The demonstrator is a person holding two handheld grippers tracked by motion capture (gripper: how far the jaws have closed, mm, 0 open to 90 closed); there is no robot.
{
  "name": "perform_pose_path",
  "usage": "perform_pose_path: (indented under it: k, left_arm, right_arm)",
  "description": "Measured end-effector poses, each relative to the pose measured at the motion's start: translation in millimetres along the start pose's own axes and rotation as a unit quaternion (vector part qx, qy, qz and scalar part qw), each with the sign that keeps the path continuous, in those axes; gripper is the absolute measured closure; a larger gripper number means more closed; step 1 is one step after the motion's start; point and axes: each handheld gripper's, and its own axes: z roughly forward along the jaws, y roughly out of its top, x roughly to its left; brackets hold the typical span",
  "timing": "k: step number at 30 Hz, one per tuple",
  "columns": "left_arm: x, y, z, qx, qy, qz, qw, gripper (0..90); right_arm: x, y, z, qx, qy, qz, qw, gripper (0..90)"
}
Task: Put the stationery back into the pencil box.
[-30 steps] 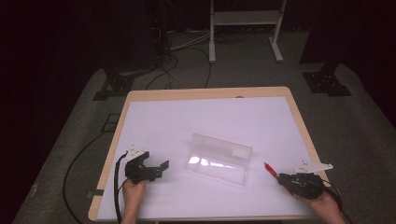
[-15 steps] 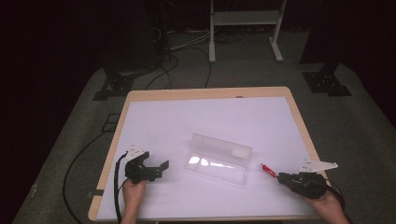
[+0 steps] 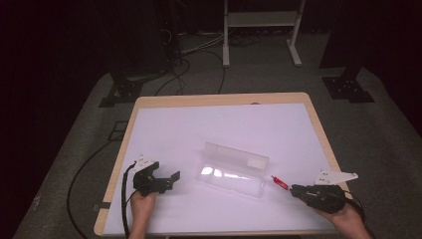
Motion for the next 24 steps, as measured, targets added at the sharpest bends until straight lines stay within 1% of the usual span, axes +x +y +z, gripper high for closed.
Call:
perform_pose_path:
  k: [8,16,24]
  left_arm:
    - [0.0,0.0,-0.1,0.000,-0.001,0.001,1.0000,0.0]
    - [-0.1,0.0,-0.1,0.000,-0.001,0.000,1.0000,0.0]
    - [-0.1,0.0,-0.1,0.000,-0.001,0.000,1.0000,0.0]
  right_arm:
    - [11.0,10.0,0.6,-0.002,0.020,-0.017,0.9997,78.9]
    - [20.5,19.9,6.7,-0.003,0.038,-0.031,0.9988,78.9]
    - [27.9,31.3,16.6,0.002,0.052,-0.050,0.9974,78.9]
